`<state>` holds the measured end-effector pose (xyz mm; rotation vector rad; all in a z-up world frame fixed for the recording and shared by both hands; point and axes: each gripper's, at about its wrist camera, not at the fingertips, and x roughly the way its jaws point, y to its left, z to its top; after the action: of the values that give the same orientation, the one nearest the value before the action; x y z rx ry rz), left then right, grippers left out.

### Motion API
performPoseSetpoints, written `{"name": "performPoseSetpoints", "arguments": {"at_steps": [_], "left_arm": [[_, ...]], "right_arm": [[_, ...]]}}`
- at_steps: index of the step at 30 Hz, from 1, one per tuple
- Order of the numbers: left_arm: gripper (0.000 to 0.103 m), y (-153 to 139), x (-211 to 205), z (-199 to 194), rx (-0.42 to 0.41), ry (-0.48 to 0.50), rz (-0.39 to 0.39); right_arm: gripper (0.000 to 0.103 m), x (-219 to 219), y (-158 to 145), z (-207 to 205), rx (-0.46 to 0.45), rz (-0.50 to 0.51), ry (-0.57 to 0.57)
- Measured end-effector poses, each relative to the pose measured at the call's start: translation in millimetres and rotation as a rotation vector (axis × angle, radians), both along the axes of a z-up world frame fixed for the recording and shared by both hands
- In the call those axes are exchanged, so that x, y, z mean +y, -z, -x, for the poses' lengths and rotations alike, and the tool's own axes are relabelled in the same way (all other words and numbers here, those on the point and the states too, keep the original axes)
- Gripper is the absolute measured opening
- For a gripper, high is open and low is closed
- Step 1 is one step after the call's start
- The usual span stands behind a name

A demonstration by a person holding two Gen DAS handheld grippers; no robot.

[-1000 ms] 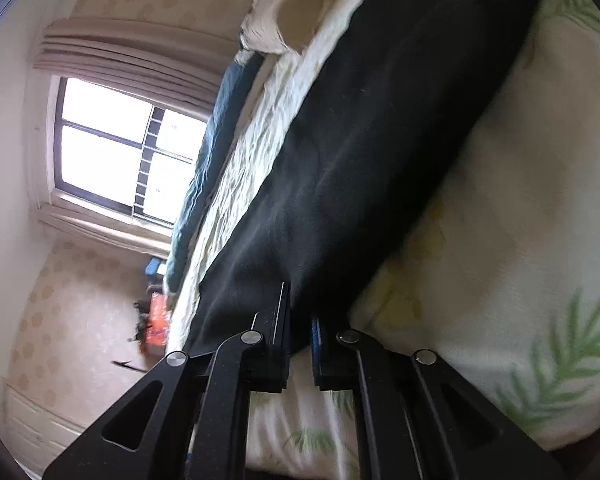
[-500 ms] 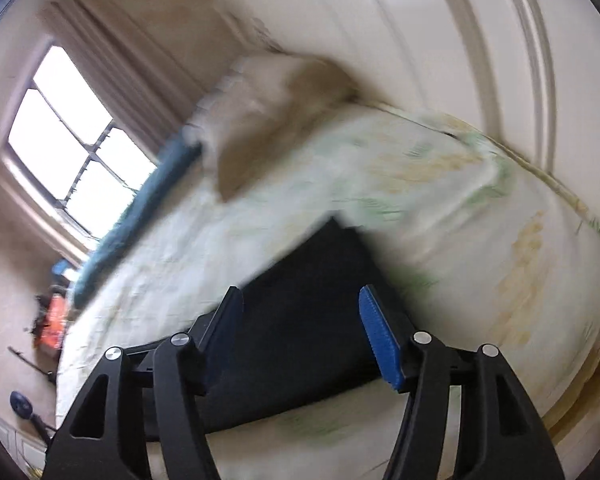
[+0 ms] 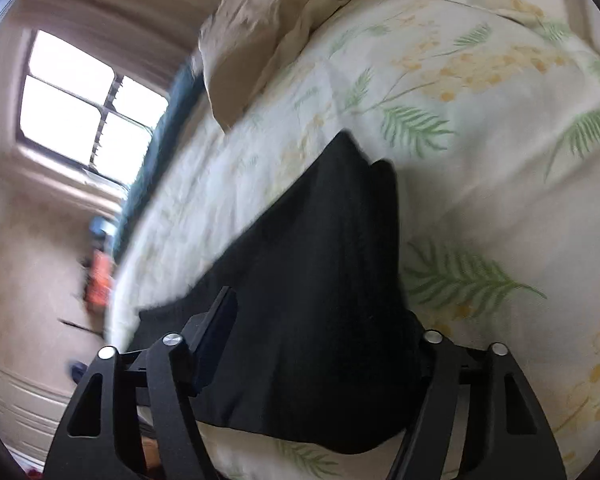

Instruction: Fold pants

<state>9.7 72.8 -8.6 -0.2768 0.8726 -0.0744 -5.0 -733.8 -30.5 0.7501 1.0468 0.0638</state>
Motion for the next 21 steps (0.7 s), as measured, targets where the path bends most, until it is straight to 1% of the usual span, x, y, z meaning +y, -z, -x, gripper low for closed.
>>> {"name": "performPoseSetpoints", "arguments": {"at_steps": [1,2,4,6,10,15,18,21], "left_arm": [[0.091,1.2,0.7,0.2,-0.003,0.0,0.001],[0.092,1.5,0.2,-0.1,-0.005,0.004,-0.009],[0.095,4.0,-1.6,-1.5,-0.002,0.019,-0.028],[0.095,6.1,-4.0,-1.8,-0.001,0.034,-0.053],[0.096,6.7,-3.9,-0.1,-0.009,0.036,-0.052],[0.097,5.5,-3.5,1.1,-0.021,0.043,-0.037],[0.1,5.7,-4.5,2.3,-0.03,0.048,-0.03],[0.1,6.0,-4.7,2.3,-0.032,0.047,-0.027]], "right_arm": [[0.039,0.1,-1.2,-0.5,0.019,0.015,0.014],[0.028,0.0,-1.7,-0.4,0.028,0.005,0.021],[0.026,6.2,-7.1,-0.5,0.038,0.047,0.026],[0.023,13.3,-13.6,-0.6,0.023,0.083,0.035],[0.022,22.5,-37.5,6.9,-0.045,0.104,0.064],[0.022,47.2,-77.4,10.3,-0.135,0.137,0.049],[0.022,68.6,-102.8,15.2,-0.199,0.143,0.027],[0.022,98.0,-124.3,15.4,-0.259,0.15,-0.008]]}}
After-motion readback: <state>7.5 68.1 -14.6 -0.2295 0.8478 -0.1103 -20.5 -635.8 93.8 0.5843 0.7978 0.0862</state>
